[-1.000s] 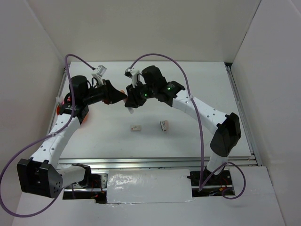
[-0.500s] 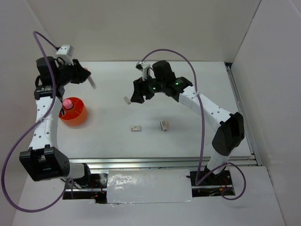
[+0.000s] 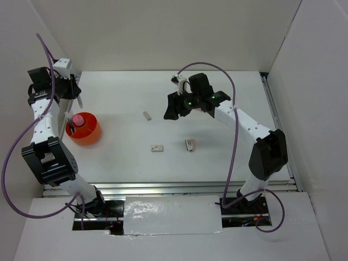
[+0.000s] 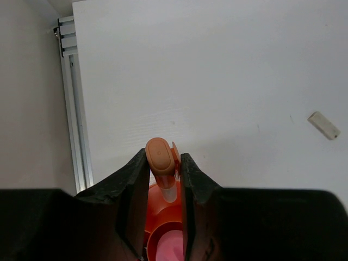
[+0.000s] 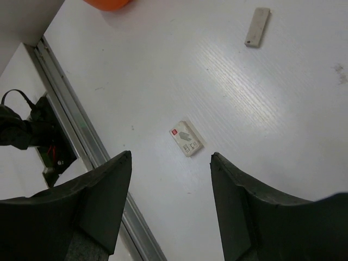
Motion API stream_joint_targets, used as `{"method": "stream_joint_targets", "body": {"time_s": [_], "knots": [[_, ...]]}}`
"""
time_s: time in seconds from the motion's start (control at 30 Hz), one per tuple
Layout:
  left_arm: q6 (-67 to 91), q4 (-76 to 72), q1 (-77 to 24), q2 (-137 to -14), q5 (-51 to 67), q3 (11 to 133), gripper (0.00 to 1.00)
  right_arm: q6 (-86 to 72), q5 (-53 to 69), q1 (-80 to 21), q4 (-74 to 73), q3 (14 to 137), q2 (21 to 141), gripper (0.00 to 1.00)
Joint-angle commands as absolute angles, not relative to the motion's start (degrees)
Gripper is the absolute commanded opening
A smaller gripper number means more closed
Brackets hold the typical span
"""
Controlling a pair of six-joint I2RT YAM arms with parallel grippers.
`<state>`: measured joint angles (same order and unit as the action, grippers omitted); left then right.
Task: Sort the stationery into containers
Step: Place the pen in the storage box.
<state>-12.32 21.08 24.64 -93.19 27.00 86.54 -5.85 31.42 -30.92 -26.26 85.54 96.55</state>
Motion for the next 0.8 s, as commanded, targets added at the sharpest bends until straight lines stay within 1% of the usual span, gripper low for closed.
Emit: {"method": "stream_joint_targets", "body": {"time_s": [0.0,0.5,0.7,0.77], "knots": [[-17.48,18.90,24.96,-93.43,27.95,87.10,0.02,-6.42,33.40,-29.01,-23.03,84.99,92.99,0.66],[-19.34,19.07,25.22,-96.15,26.72,83.06,0.05,-5.89,34.72,-25.58,-23.64,85.25,93.60,0.65],[-19.86,19.16,25.22,-96.42,25.93,81.74,0.11,-5.36,32.18,-24.61,-25.22,86.66,94.57,0.65],[-20.04,19.16,25.22,-96.33,25.40,81.39,0.19,-4.66,30.15,-24.35,-26.10,88.50,95.62,0.65]]}}
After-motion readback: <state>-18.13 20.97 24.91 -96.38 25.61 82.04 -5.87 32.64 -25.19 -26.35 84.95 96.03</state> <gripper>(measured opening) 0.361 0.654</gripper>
